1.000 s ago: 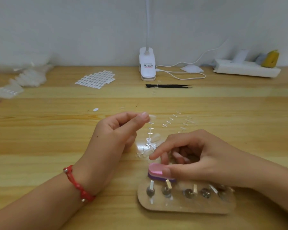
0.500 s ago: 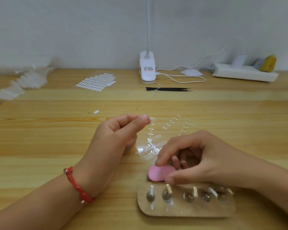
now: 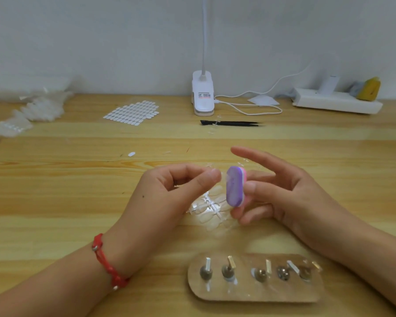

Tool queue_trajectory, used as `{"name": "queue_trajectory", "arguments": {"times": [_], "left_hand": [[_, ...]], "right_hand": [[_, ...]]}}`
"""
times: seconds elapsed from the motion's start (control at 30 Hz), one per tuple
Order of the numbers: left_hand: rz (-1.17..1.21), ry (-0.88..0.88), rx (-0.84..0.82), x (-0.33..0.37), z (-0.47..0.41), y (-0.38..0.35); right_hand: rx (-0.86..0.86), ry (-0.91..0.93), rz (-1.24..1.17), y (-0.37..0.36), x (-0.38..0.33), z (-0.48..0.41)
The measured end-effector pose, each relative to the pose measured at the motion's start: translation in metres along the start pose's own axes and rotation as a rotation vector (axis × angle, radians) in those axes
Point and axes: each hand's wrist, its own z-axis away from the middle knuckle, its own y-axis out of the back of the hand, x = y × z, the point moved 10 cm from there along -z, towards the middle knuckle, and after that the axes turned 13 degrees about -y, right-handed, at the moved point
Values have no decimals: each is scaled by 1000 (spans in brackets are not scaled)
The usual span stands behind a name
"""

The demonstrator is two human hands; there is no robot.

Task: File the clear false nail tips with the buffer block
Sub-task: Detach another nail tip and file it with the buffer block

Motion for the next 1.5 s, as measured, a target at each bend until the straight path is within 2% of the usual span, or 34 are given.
{"name": "queue_trajectory", "arguments": {"times": [0.2, 0.37, 0.5, 0.6, 0.7, 0.83, 0.93, 1.07, 1.17, 1.3, 1.43, 1.5], "left_hand": [[-31, -22, -54, 5, 1, -7], [-52, -6, -88, 3, 4, -12], [-62, -11, -53, 5, 2, -8], [-103, -21, -110, 6, 4, -14], [-78, -18, -72, 7, 2, -10], [-113, -22, -120, 7, 3, -16], [-93, -31, -64, 8, 3, -10], [-95, -31, -95, 9, 3, -14], [-88, -37, -27, 9, 1, -6], [-85, -32, -87, 10, 3, -15], [-86, -27, -10, 9, 2, -4], [-85, -19, -56, 8, 2, -9]], "right_hand": [[57, -2, 63, 0, 0, 1], [118, 20, -36, 11, -1, 0], [61, 18, 87, 1, 0, -1], [89, 15, 7, 8, 0, -1], [44, 9, 97, 1, 1, -1], [68, 10, 81, 4, 2, -1], [33, -6, 130, -1, 3, -2], [72, 7, 97, 3, 1, -1], [33, -9, 142, -2, 3, 0], [80, 13, 68, 4, 1, 0], [47, -3, 133, -1, 3, 0], [85, 13, 68, 4, 2, 0]]}}
